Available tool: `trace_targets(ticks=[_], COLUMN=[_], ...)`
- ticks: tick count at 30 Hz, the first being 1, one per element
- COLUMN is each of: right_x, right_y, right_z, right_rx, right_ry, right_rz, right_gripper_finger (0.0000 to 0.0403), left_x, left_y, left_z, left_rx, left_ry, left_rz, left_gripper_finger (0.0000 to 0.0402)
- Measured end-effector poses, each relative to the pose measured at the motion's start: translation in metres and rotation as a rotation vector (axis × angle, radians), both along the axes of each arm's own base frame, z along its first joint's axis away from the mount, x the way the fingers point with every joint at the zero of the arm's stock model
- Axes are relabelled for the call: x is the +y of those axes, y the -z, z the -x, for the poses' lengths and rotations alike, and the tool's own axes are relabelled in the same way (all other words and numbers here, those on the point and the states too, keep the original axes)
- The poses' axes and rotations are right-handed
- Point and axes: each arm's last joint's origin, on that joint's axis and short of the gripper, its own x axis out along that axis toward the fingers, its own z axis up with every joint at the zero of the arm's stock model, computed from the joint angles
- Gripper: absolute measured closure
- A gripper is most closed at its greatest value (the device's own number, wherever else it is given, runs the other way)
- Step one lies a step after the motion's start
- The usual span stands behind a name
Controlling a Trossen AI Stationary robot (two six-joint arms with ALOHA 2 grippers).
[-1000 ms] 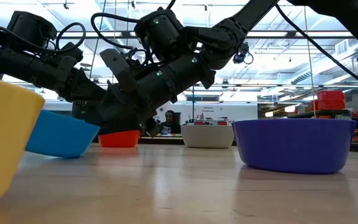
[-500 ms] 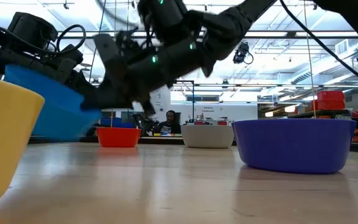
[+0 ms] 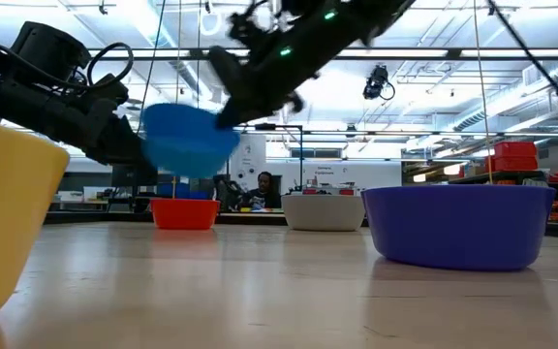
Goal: Nest bowls inside each other
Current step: Stack the light blue bowl in the gray bowl
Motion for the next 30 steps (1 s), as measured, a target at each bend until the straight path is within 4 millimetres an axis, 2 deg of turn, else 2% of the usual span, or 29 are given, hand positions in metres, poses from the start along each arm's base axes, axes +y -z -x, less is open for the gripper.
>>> trace_targets(ticks=[8, 13, 24, 30], right_x=[-0.036, -0.065, -0.138, -0.161], right_y=[-0.01, 0.001, 0.01, 0.019], right_z=[0.08, 0.124, 0.152, 0.169], right_rx=[-0.039, -0.058, -0.083, -0.022], right_ry=[0.227, 0.327, 0.409, 0.45], right_rz=[0.037, 0.006, -0.149, -0.276], right_gripper_finger=[0.0402, 0.0402, 0.0402, 0.0402], left_x=[-0.002, -0.002, -0.002, -0.002], left_y=[-0.002, -0.003, -0.003, -0.003], left_z=[-0.001, -0.002, -0.002, -0.002], left_rx=[-0.03, -0.04, -0.044, -0.042], left_ry=[0.064, 0.088, 0.078, 0.078], left_rz=[0.009, 0.014, 0.022, 0.019], left_gripper_finger=[0.0219, 0.0219, 0.0219, 0.0219])
